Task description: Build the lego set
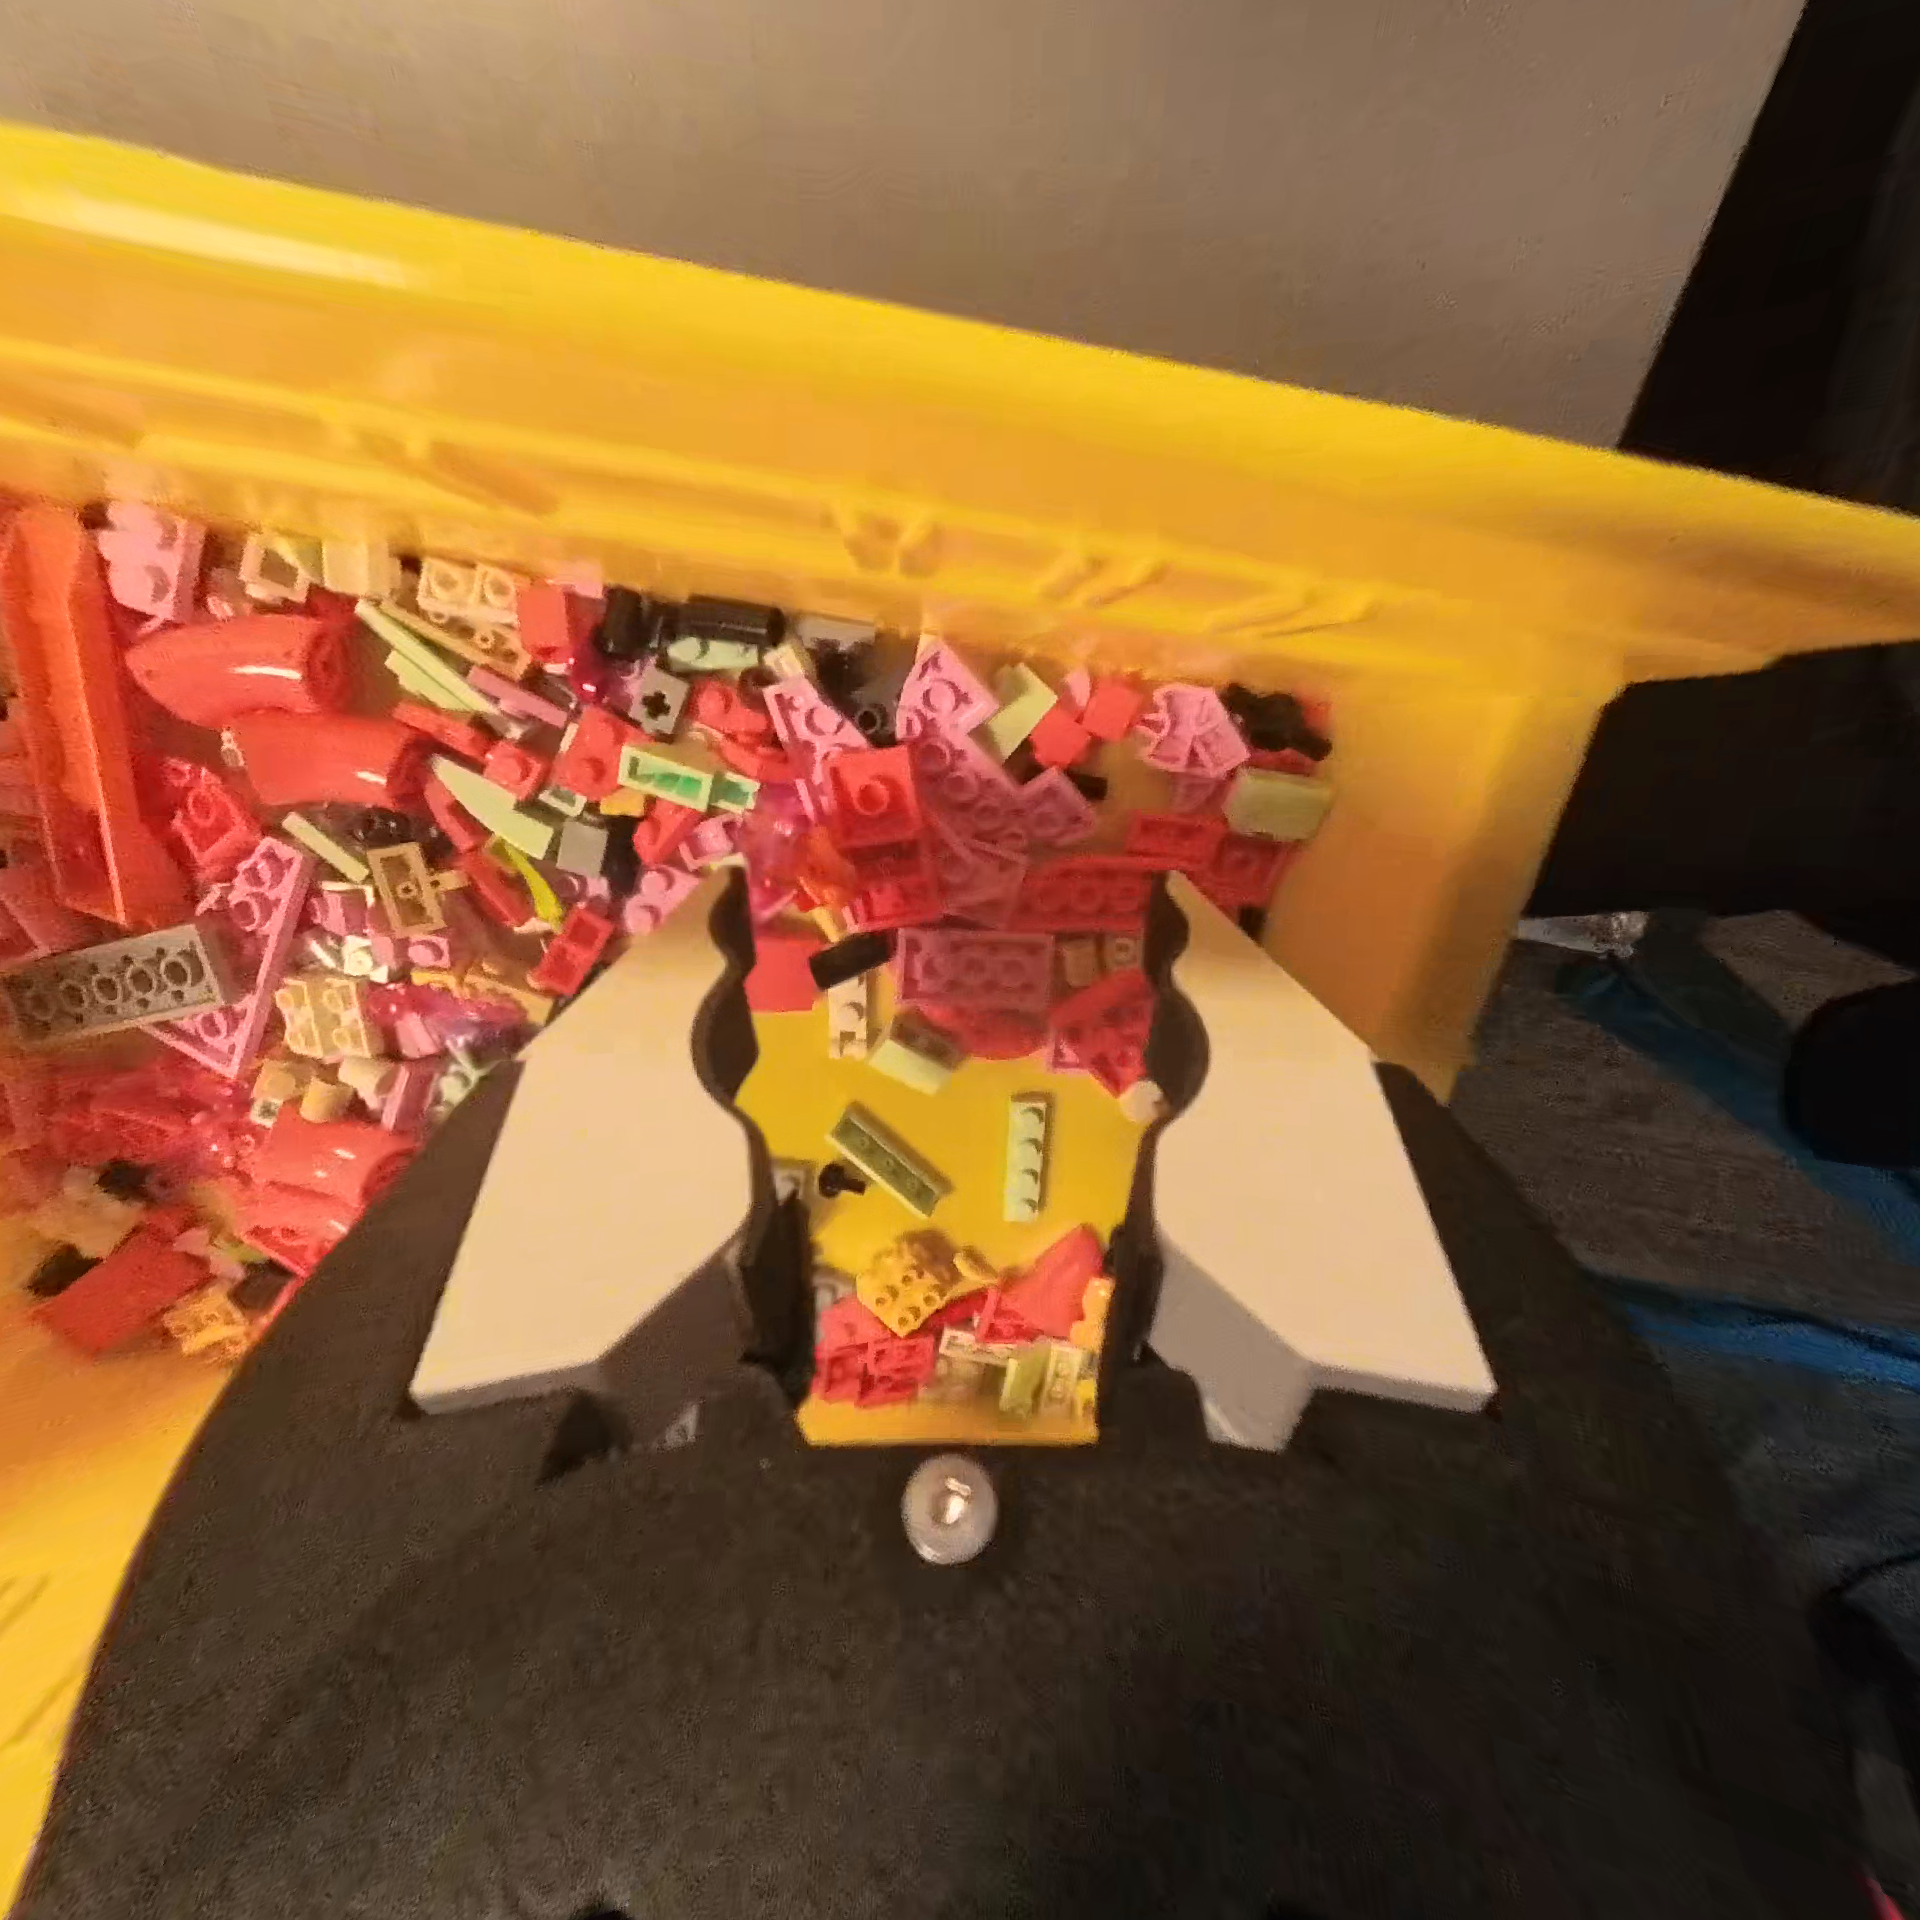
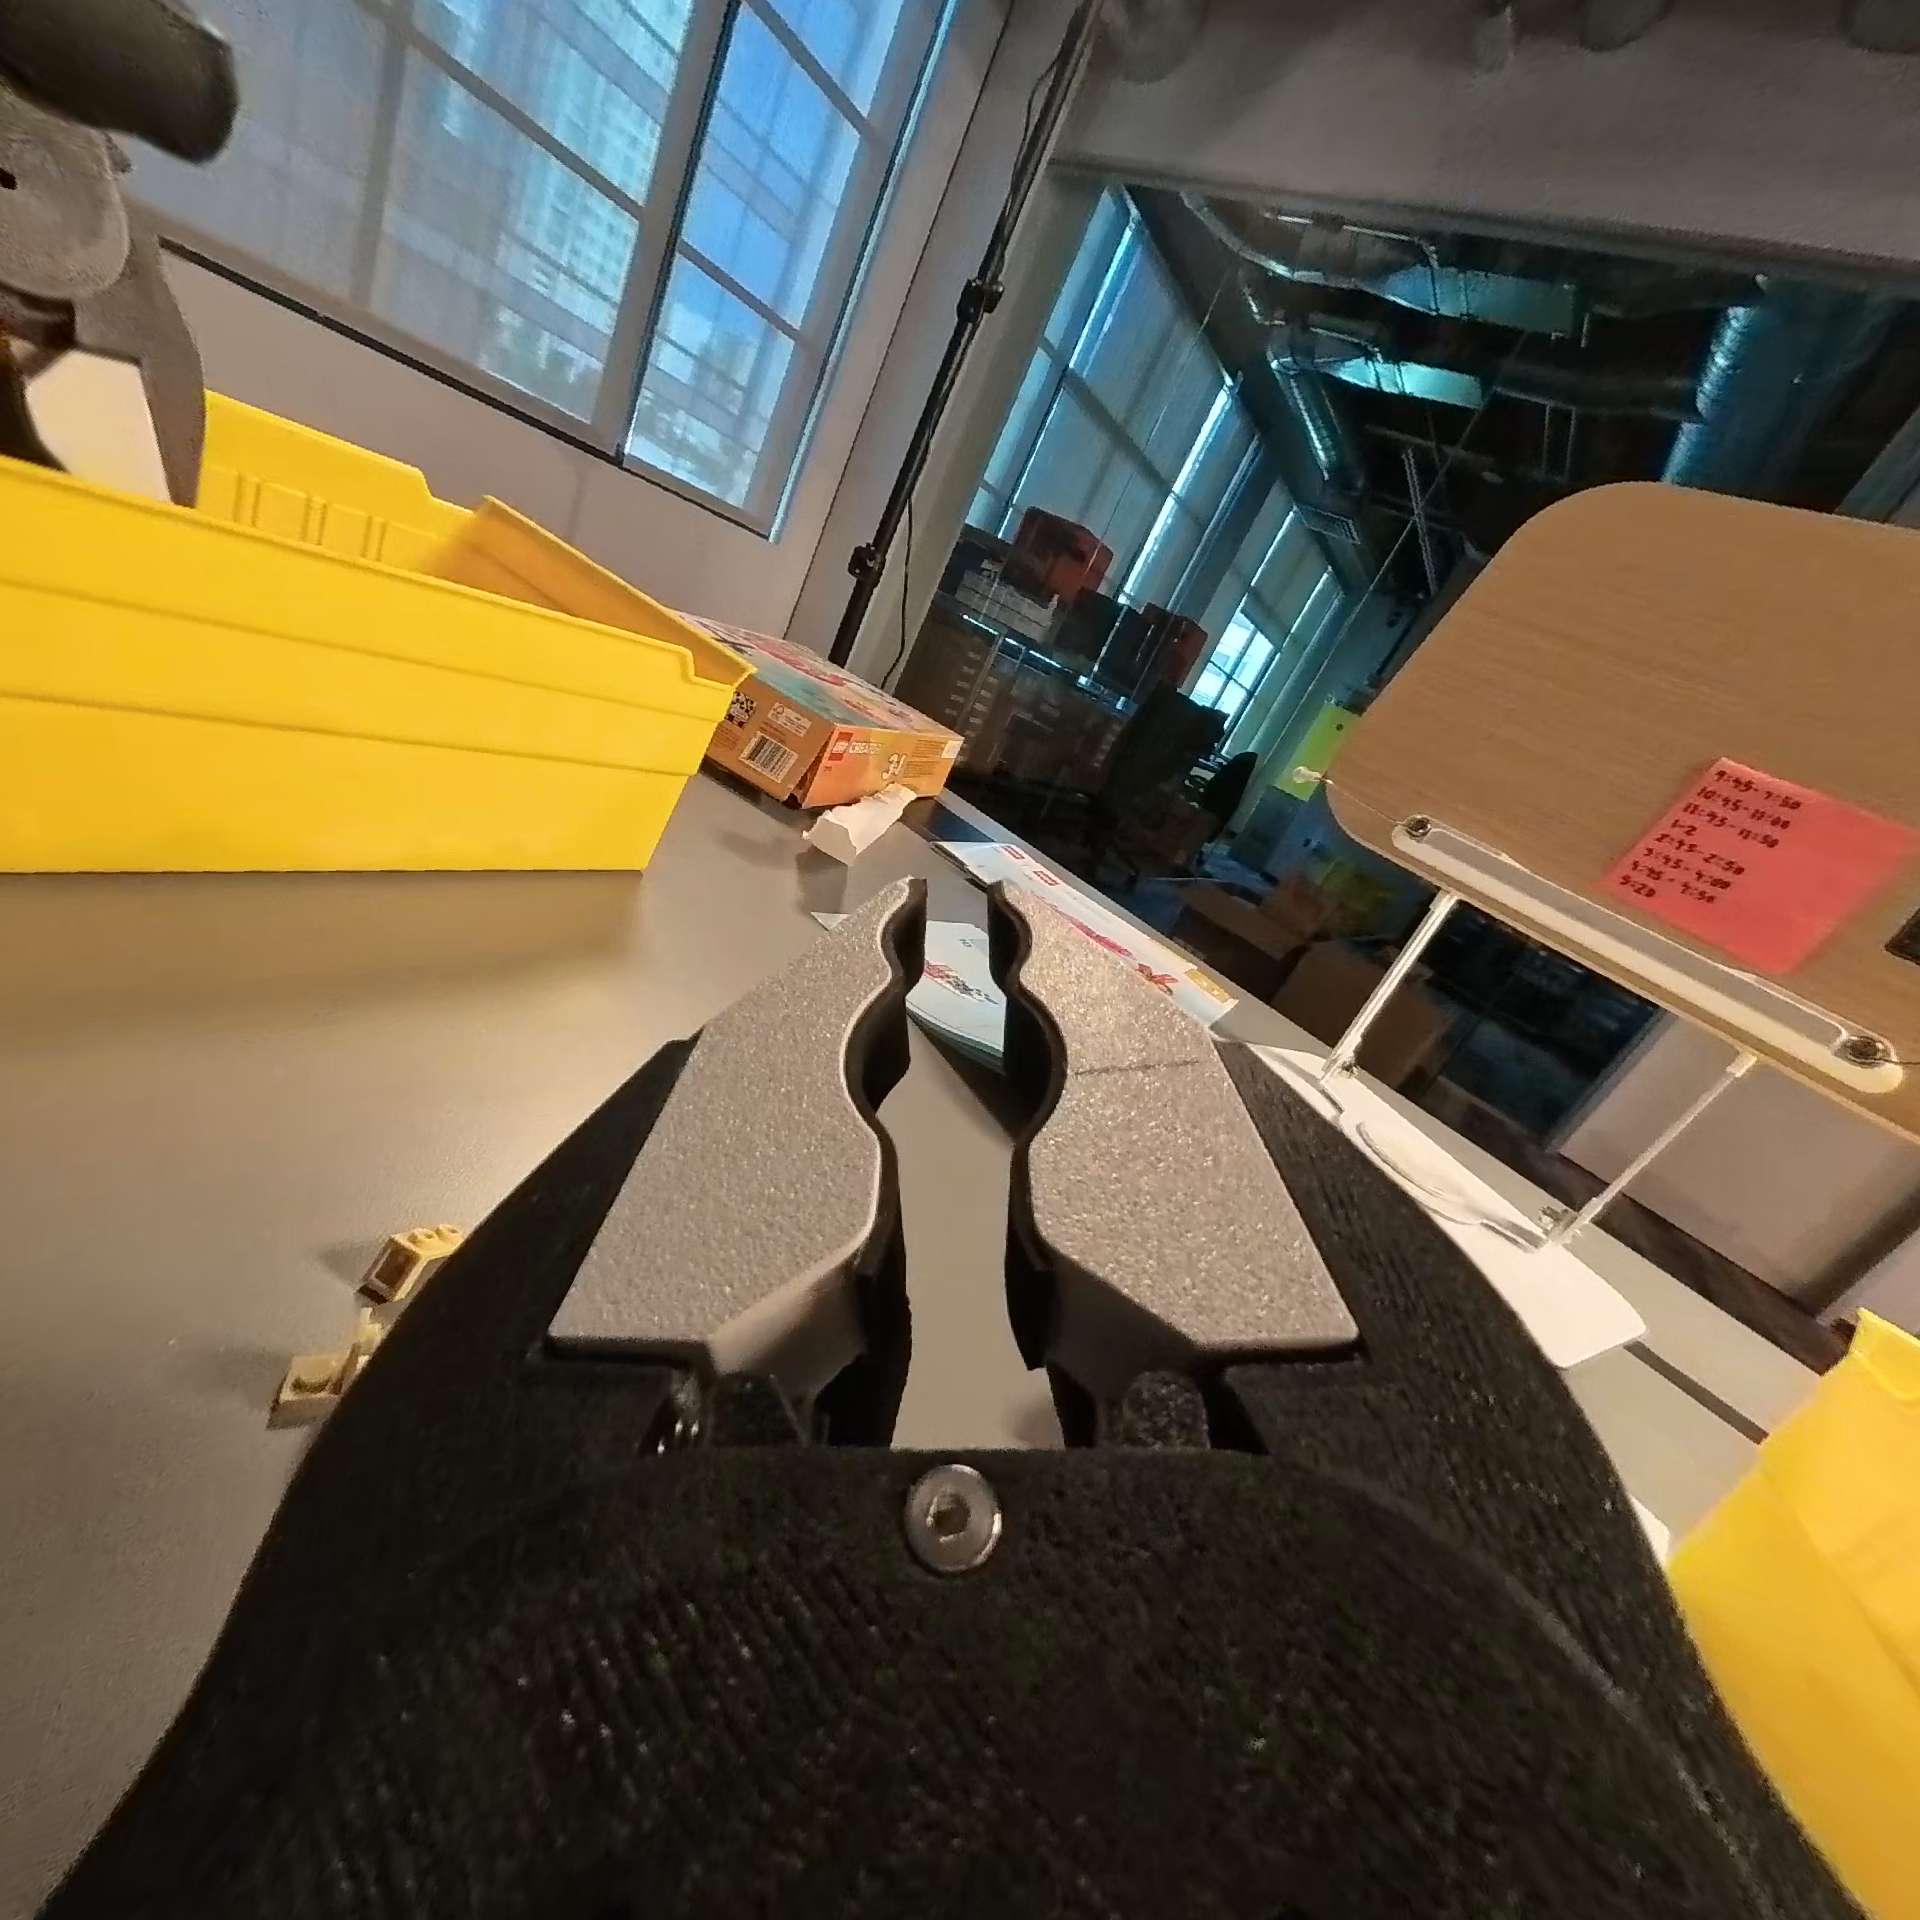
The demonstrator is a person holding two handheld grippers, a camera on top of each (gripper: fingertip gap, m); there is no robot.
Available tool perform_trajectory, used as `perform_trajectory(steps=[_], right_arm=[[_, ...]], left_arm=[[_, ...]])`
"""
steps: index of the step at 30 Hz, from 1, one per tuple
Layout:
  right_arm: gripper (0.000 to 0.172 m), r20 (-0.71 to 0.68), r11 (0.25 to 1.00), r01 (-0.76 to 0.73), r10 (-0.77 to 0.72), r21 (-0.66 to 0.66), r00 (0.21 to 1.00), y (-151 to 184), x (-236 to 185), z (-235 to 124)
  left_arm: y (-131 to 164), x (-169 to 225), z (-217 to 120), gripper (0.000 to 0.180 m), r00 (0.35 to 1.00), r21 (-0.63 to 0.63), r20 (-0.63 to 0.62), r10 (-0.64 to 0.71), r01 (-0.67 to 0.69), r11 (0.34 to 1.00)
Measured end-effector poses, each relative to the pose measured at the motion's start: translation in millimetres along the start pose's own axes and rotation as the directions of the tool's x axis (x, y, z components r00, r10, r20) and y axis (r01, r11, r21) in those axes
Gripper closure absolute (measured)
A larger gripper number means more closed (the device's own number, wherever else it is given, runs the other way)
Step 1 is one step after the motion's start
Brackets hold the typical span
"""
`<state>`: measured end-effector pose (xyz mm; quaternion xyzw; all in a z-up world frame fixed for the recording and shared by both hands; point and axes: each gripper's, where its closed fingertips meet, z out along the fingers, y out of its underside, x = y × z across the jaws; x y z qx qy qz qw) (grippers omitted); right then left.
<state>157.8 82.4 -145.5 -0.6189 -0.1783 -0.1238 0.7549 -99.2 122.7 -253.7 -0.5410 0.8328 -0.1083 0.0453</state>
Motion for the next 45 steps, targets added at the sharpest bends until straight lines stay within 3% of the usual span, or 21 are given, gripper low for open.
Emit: perform_trajectory(steps=[6,10,16,19,25,27,29,33,37,45], right_arm=[[0.163,-0.025,1.0,-0.023,0.023,-0.001,0.999,2.0,7.2,-0.2],[0.167,-0.023,0.999,-0.039,0.039,0.002,0.999,1.8,8.2,-1.3],[0.169,-0.012,0.997,0.082,-0.081,0.014,0.997,-3.5,-5.9,-1.2],[0.168,-0.09,0.996,0.085,-0.081,0.036,0.993,-9.8,5.5,-6.7],[0.165,-0.13,1.0,-0.001,0.004,0.019,0.992,-24.1,7.9,-11.7],[0.168,-0.113,0.997,0.076,-0.073,0.022,0.991,-40.4,-9.9,-15.4],[0.172,-0.112,0.986,0.167,-0.166,-0.005,0.98,-42.1,-23.7,-16.1],[0.172,-0.076,0.964,0.255,-0.261,-0.076,0.962,-14.3,-38.5,-9.5],[0.172,-0.062,0.953,0.289,-0.295,-0.087,0.953,-12.2,-45.3,-6.3],[0.172,-0.072,0.956,0.266,-0.276,-0.128,0.958,-4.4,-42.5,-5.4]], left_arm=[[-0.7,-10.1,6.5,0.114,0.999,0.014,0.028,-0.035,0.034,0.999],[6.5,-17.9,6.6,0.135,0.997,-0.003,0.064,-0.033,0.033,0.999],[15.0,-22.8,1.1,0.151,0.994,-0.018,0.091,-0.052,0.054,0.998],[1.8,-23.6,-5.0,0.133,0.987,0.028,0.098,-0.128,0.126,0.992],[-24.3,-42.8,-48.4,0.134,0.926,0.207,0.325,-0.194,0.13,0.97],[-23.3,-42.0,-48.8,0.136,0.915,0.237,0.331,-0.232,0.157,0.959],[-9.8,-42.9,-41.0,0.137,0.902,0.181,0.367,-0.226,0.169,0.969],[0.5,-35.5,-17.7,0.123,0.926,0.145,0.291,-0.239,0.204,0.968],[2.6,-27.7,2.7,0.115,0.951,0.106,0.214,-0.224,0.205,0.973],[16.9,-41.6,2.7,0.16,0.94,0.084,0.266,-0.213,0.198,0.977]])
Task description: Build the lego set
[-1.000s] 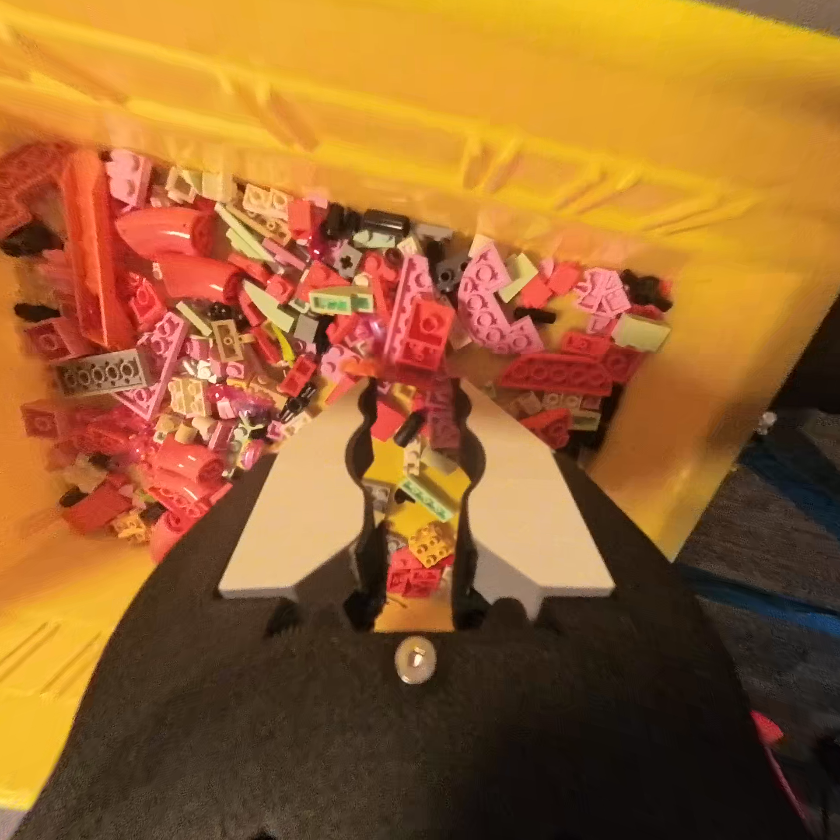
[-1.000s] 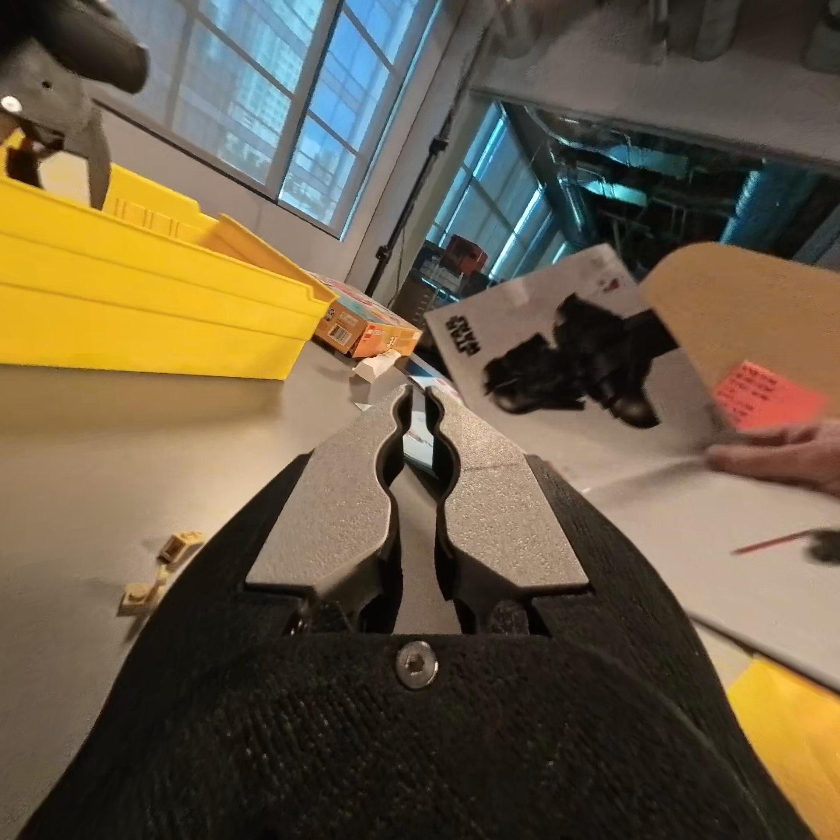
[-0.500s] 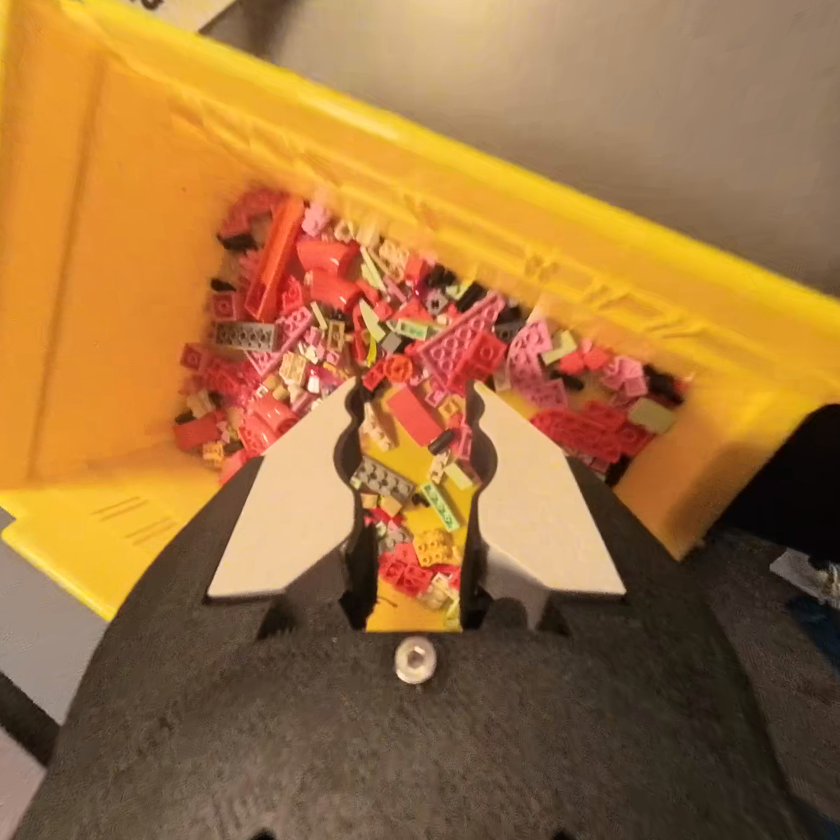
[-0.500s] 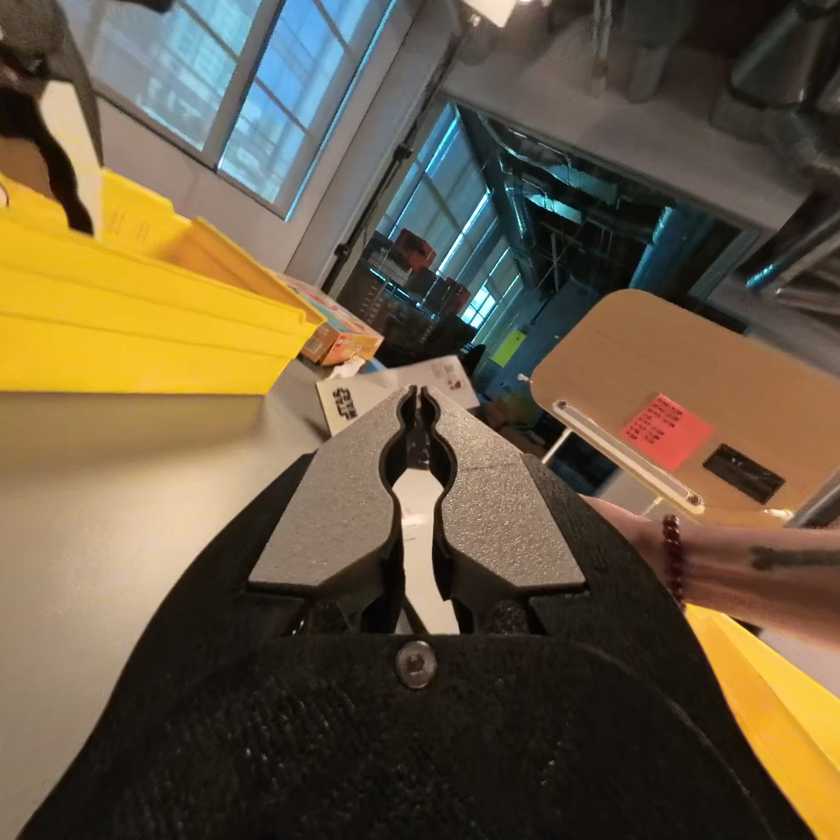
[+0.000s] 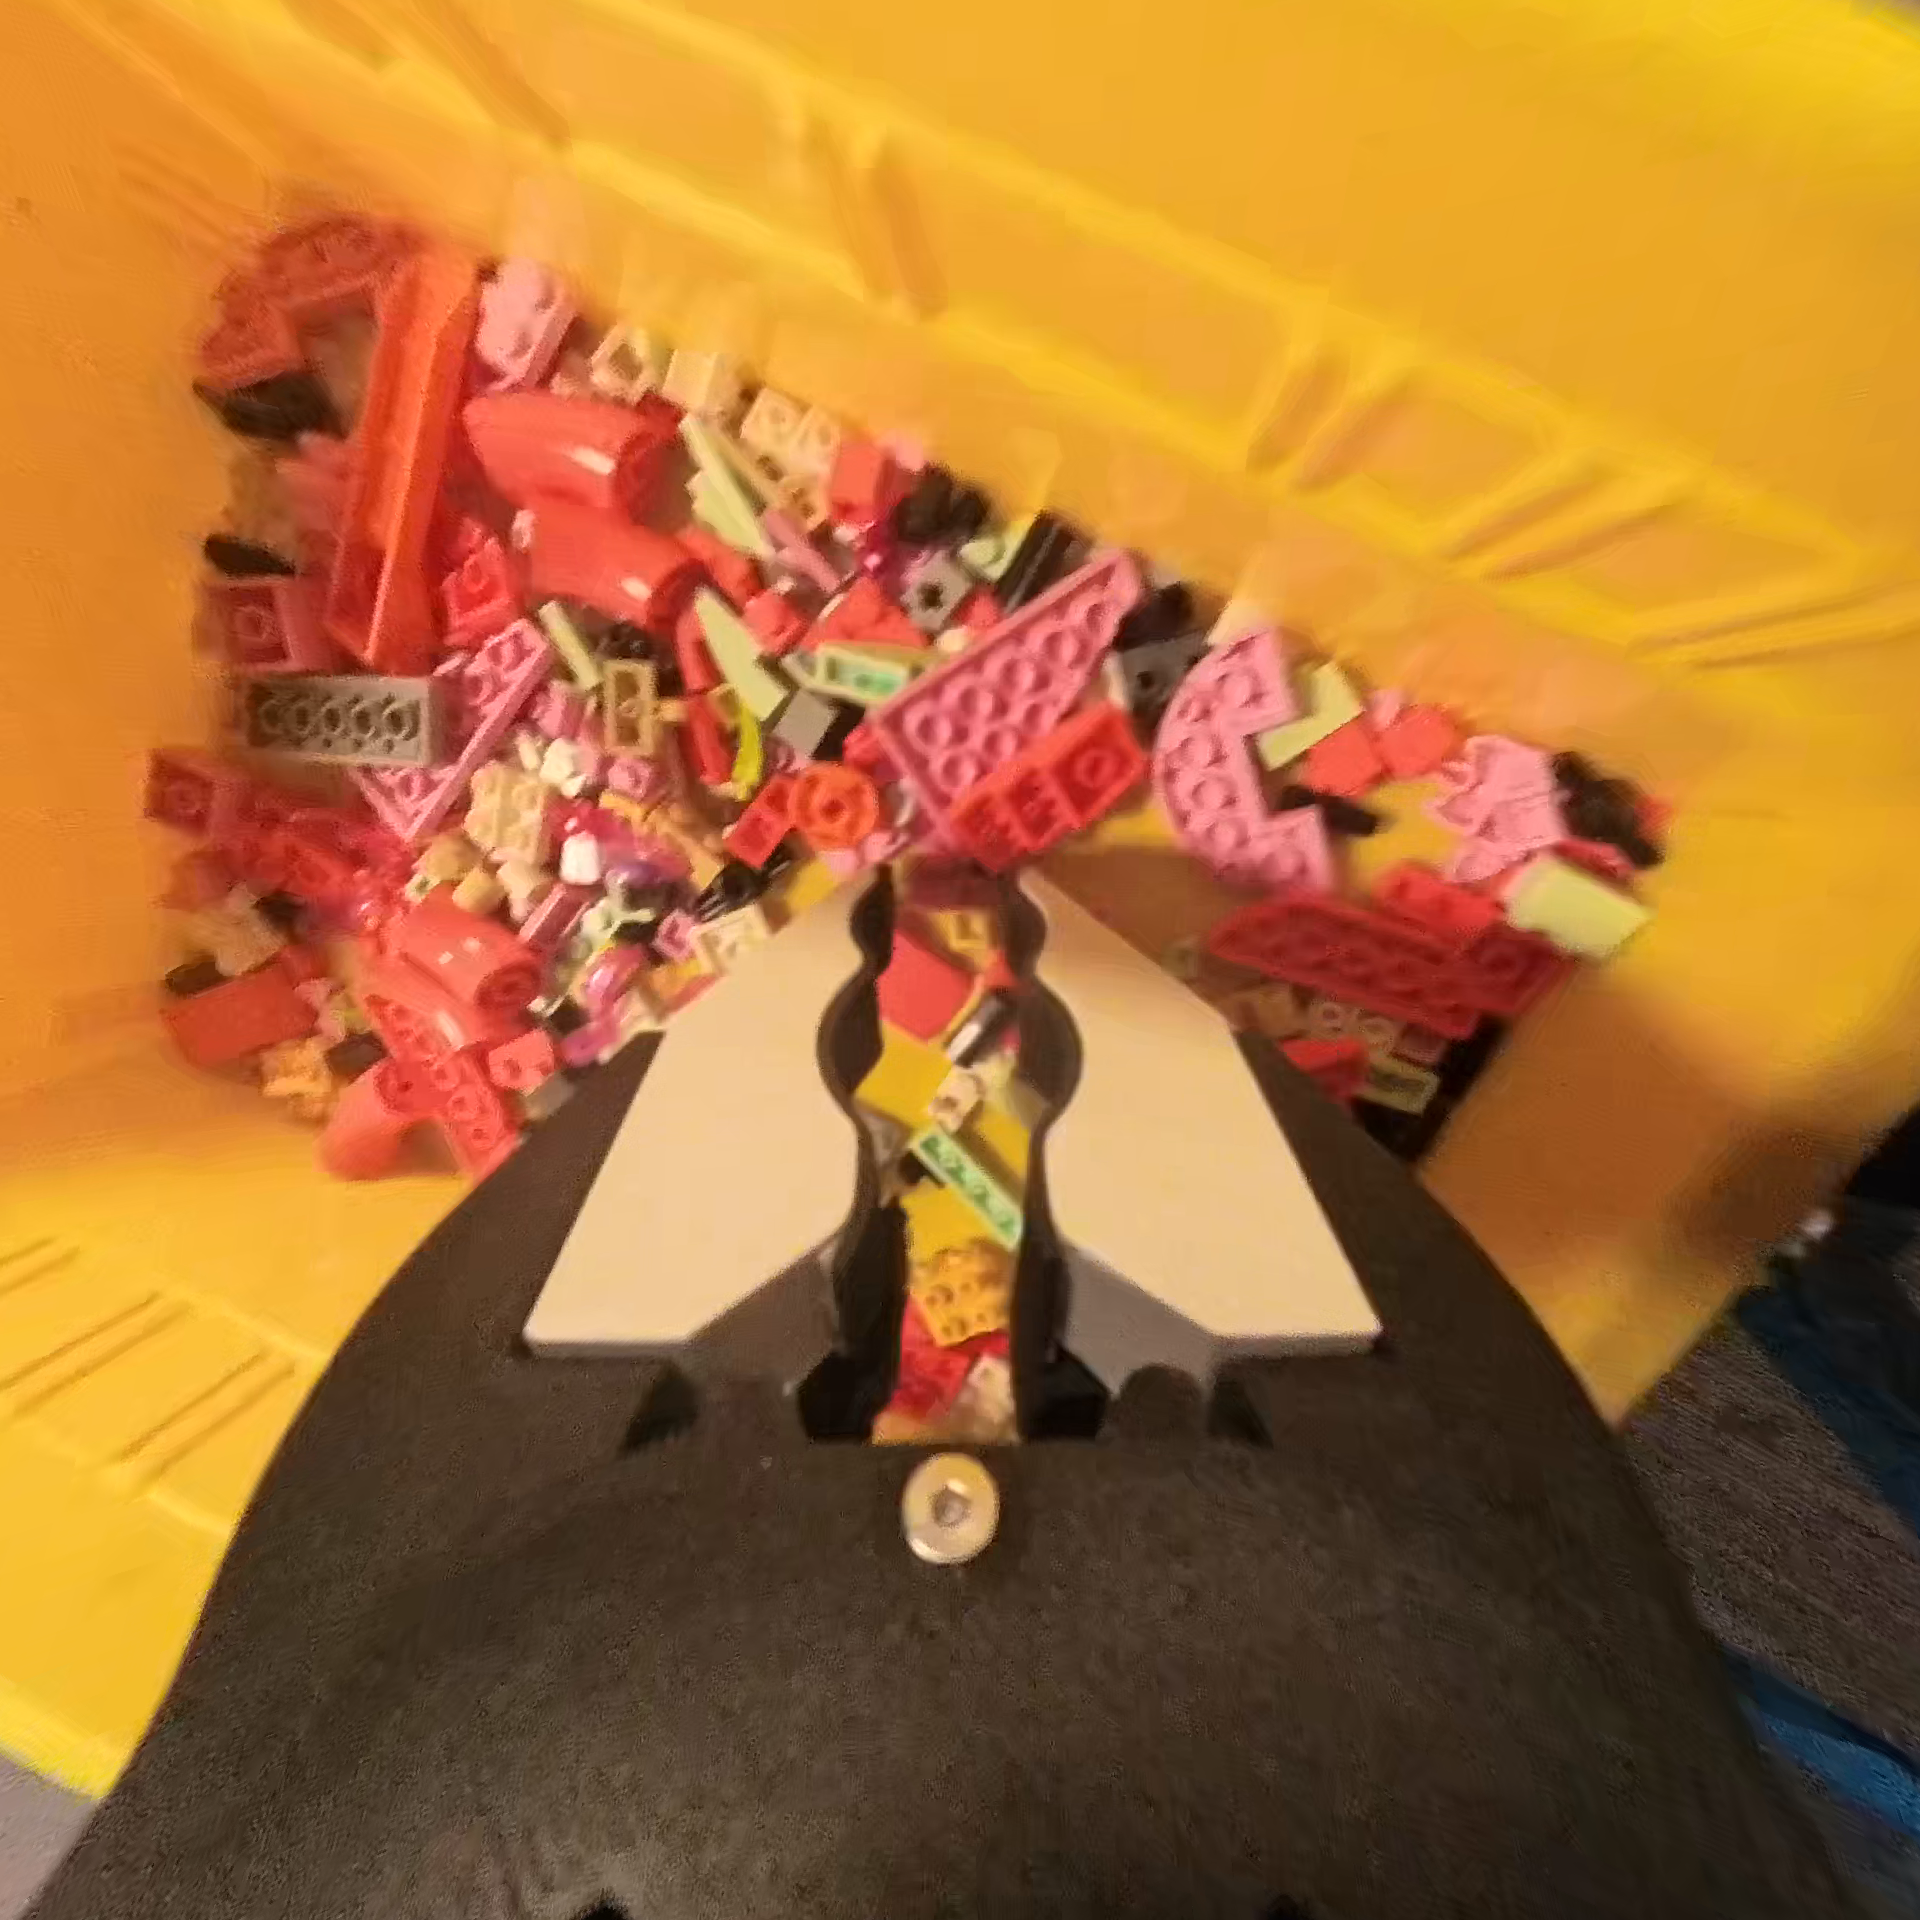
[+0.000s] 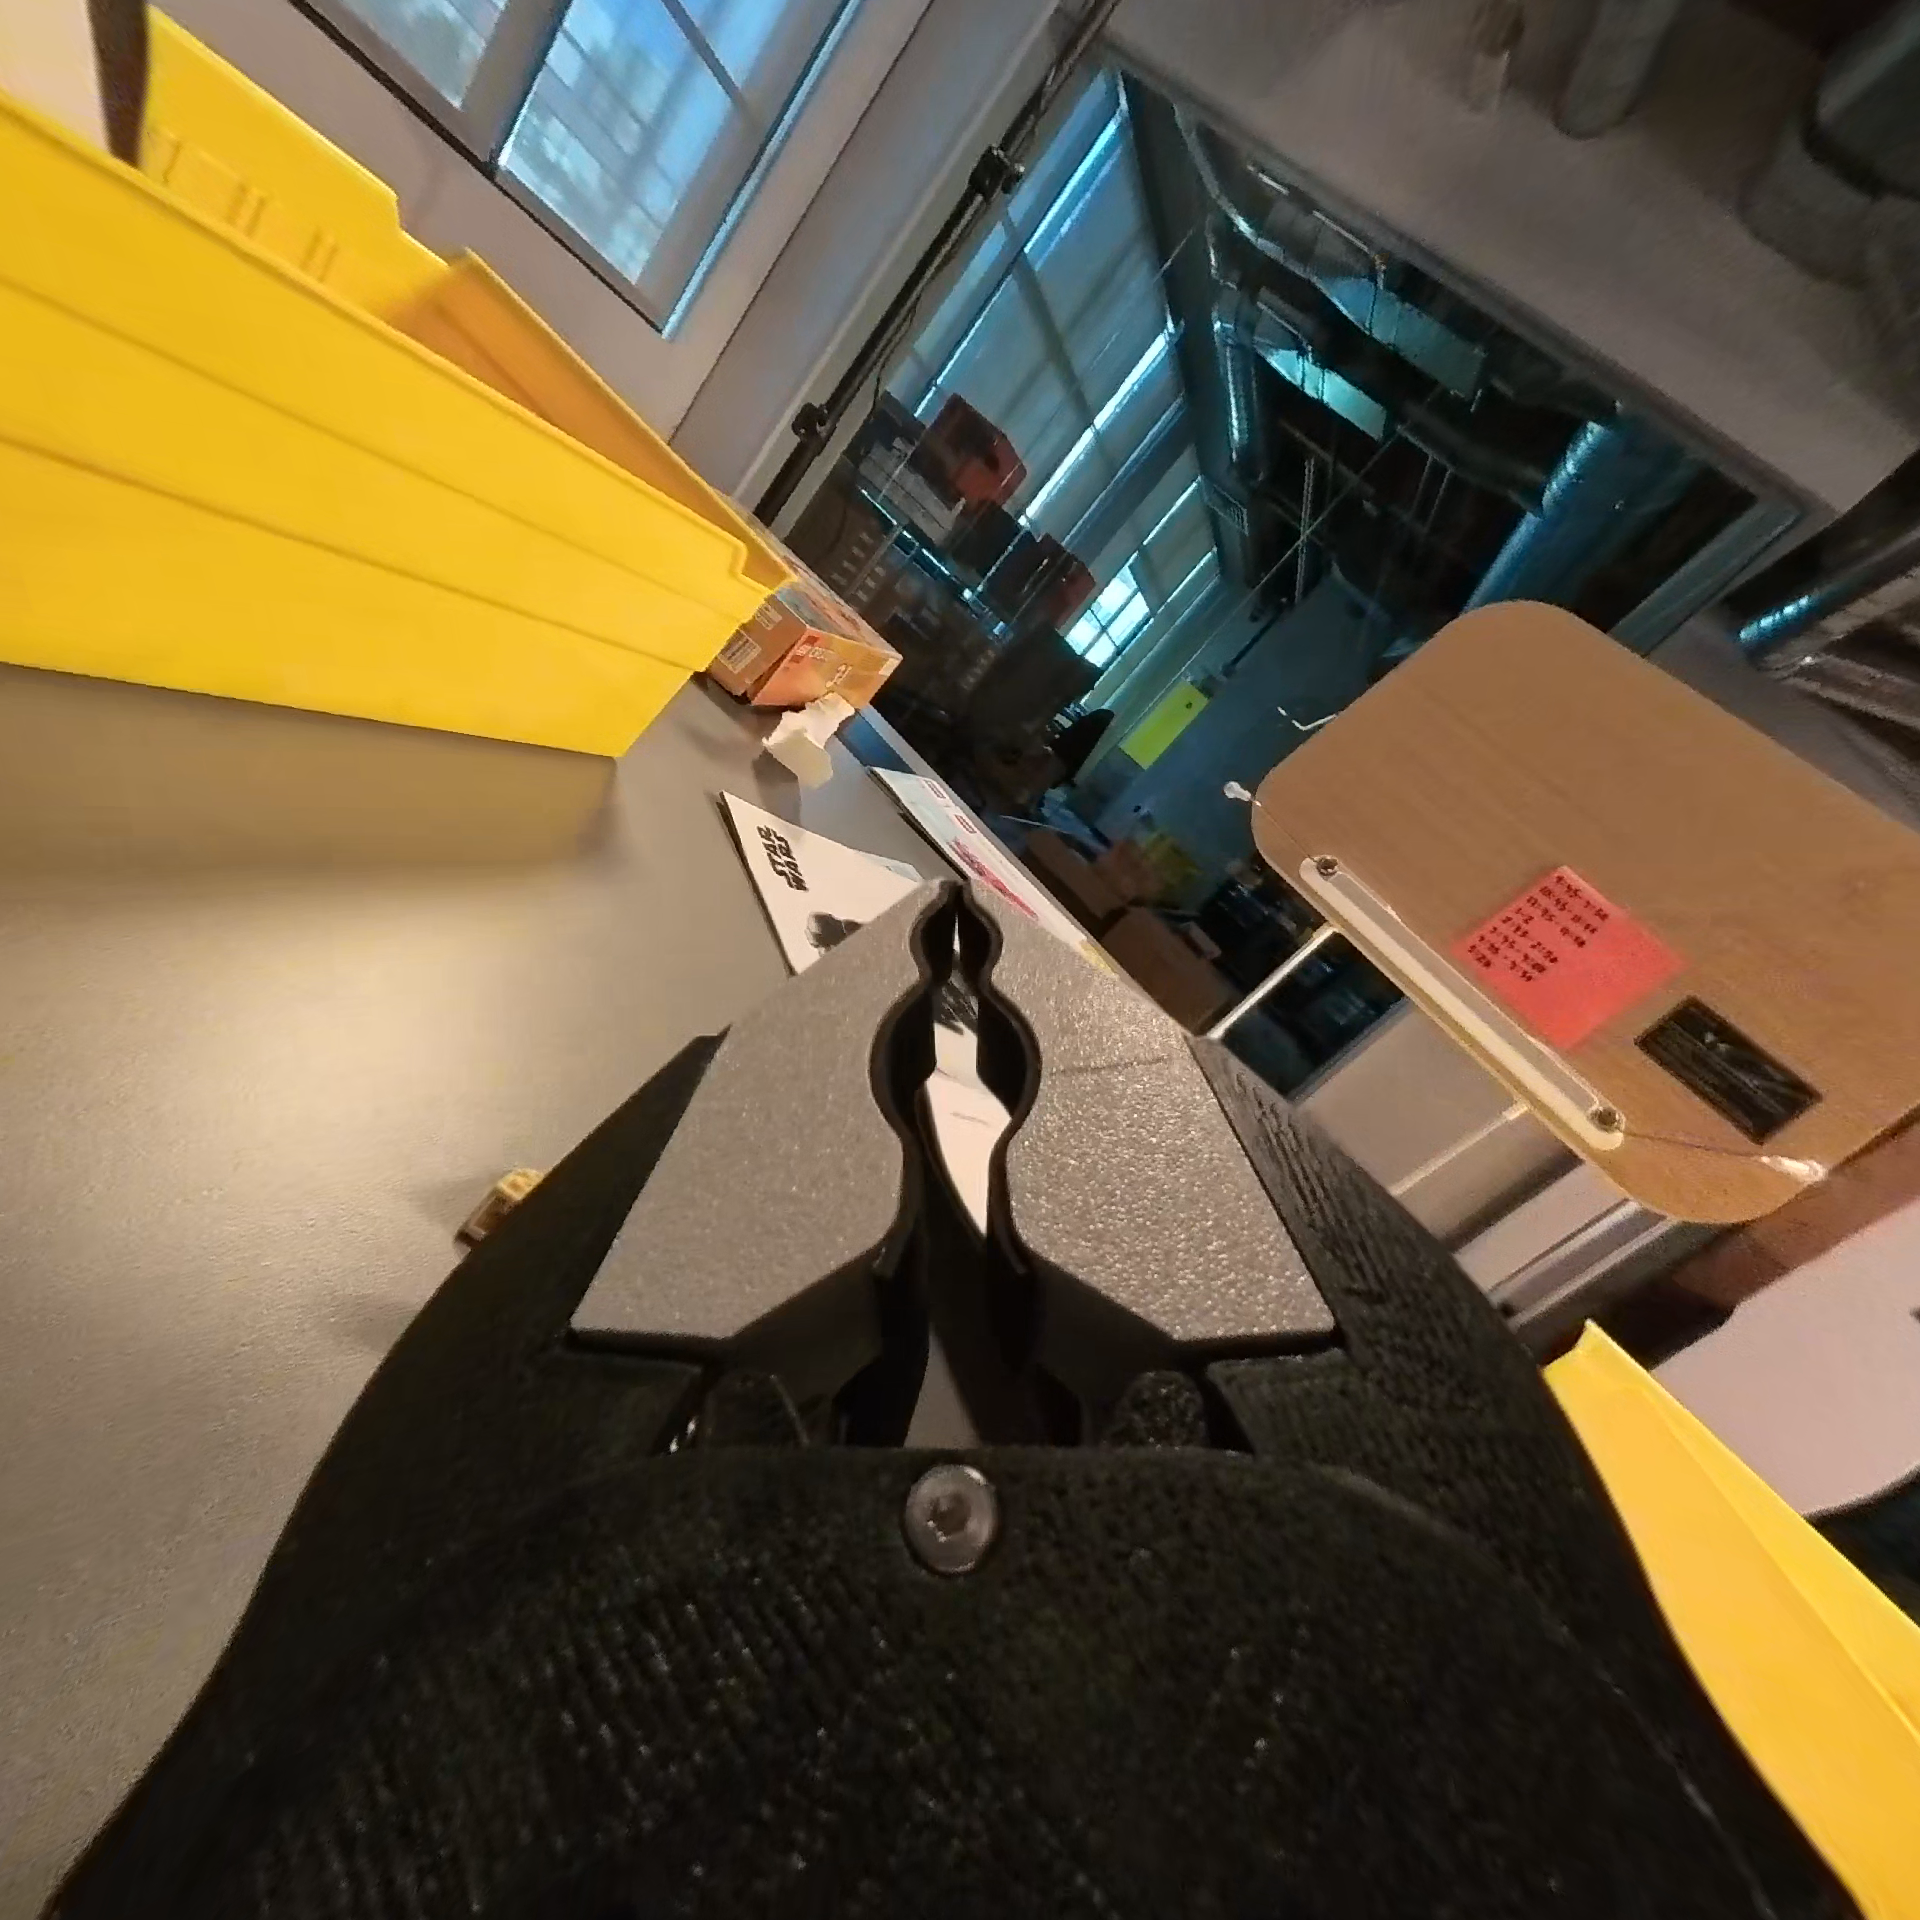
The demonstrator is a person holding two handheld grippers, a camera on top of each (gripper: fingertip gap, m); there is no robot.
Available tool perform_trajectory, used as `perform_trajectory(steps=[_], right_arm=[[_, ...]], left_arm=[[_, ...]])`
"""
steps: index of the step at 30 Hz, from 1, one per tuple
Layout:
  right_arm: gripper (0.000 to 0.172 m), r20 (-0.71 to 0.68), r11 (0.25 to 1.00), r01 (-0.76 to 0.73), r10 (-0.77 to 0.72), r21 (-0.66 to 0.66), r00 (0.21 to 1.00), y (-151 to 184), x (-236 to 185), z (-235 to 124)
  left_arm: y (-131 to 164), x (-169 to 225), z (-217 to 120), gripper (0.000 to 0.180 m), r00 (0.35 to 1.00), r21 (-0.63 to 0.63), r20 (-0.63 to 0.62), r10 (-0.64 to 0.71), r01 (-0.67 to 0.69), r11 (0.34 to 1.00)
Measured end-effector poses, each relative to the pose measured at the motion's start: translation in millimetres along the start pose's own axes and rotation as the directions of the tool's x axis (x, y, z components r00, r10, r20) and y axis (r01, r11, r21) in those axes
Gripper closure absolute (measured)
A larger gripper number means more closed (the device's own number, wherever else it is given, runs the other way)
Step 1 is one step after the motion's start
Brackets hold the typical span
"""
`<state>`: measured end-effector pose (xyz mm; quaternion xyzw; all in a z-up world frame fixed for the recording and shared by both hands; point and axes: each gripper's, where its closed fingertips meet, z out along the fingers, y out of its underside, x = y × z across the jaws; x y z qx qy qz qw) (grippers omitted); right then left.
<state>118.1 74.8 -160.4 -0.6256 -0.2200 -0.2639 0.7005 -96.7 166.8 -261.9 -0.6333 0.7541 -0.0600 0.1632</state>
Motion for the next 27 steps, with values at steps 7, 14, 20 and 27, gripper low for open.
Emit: perform_trajectory(steps=[7,14,20,27], right_arm=[[0.172,-0.026,0.999,-0.034,0.033,-0.022,0.999,4.7,6.2,-0.4],[0.161,0.004,0.995,-0.017,0.018,-0.094,1.0,16.3,3.5,4.1],[0.134,0.136,0.931,0.129,-0.087,-0.341,0.987,56.5,-2.7,33.3],[0.133,0.291,0.71,0.423,-0.308,-0.563,0.906,111.1,-1.3,70.4]], left_arm=[[25.7,-44.3,-5.5,0.169,0.986,-0.092,0.153,-0.067,0.082,0.992],[-17.7,-33.8,-20.5,0.131,0.986,0.131,-0.012,-0.167,0.167,0.977],[-24.7,-11.2,-6.2,0.112,0.996,0.065,-0.07,-0.064,0.069,0.995],[-22.8,-11.9,3.2,0.111,0.997,0.015,-0.063,-0.042,0.043,0.999]])
